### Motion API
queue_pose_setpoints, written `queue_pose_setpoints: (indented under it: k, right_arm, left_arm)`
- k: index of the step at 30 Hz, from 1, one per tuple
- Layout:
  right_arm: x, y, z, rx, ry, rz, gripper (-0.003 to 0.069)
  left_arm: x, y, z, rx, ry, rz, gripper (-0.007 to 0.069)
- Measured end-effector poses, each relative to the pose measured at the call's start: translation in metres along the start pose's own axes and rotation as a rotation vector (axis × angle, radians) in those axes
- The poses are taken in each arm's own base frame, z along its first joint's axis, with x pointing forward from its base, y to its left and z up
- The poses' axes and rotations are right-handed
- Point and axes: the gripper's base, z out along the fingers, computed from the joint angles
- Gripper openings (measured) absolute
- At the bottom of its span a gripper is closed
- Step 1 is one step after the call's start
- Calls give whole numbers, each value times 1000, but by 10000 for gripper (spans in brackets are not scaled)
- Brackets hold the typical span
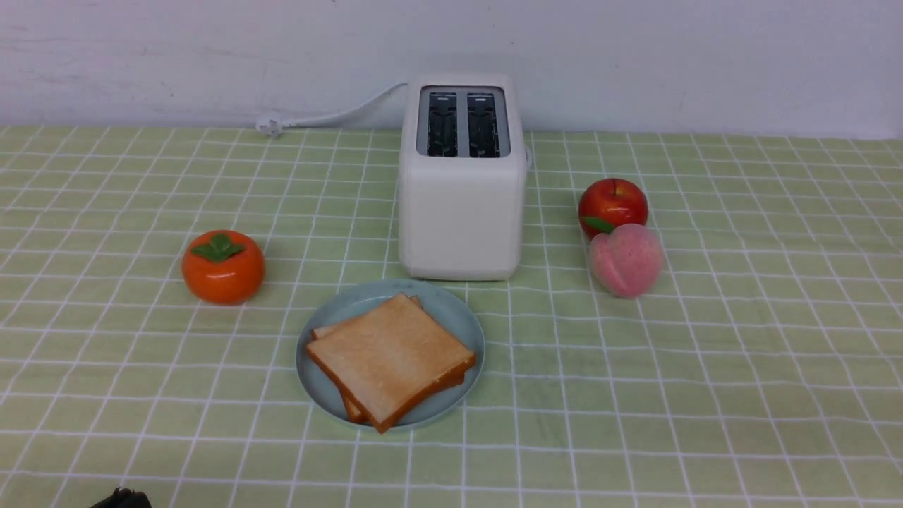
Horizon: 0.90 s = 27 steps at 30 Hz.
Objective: Take toasted bread from bread machine on green coffee tablecloth place on plate.
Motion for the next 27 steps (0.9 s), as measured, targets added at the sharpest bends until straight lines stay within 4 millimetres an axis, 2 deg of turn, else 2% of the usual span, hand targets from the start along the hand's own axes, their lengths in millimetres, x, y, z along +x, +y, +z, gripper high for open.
queue_pose_setpoints:
  k: [4,6,8,10,12,14,15,17,18,20,21,25,27]
  right_arm:
    - [2,0,-1,7,17,-3,169]
    - [5,-5,-6,67,-23,-13,171]
    - [10,-9,-13,121,-103,-20,171]
    - [20,-12,-20,181,-256,-38,171]
    - [34,-17,-19,238,-411,-53,171]
    - [42,-23,-13,266,-482,-44,169]
    - [57,-31,-3,302,-565,-30,155]
    - [70,-37,6,325,-612,-21,134]
    - [87,-50,26,351,-641,-4,83]
    - [101,-60,42,381,-648,-3,43]
    - [110,-70,53,416,-671,-12,1]
    - [142,-94,88,497,-715,-48,-20]
    - [152,-99,98,499,-712,-38,-20]
  left_arm:
    - [0,0,0,0,0,0,57]
    - [0,0,0,0,0,0,58]
    - [0,0,0,0,0,0,59]
    - [0,0,0,0,0,-4,60]
    - [0,0,0,0,0,-7,62]
    - [0,0,0,0,0,-9,62]
    - [0,0,0,0,-1,-11,66]
    - [0,0,0,0,-1,-13,67]
    - [0,0,0,0,-1,-15,67]
    - [0,0,0,0,-1,-15,69]
    - [0,0,0,0,-1,-15,69]
    - [0,0,0,0,-1,-15,72]
    - [0,0,0,0,0,-16,74]
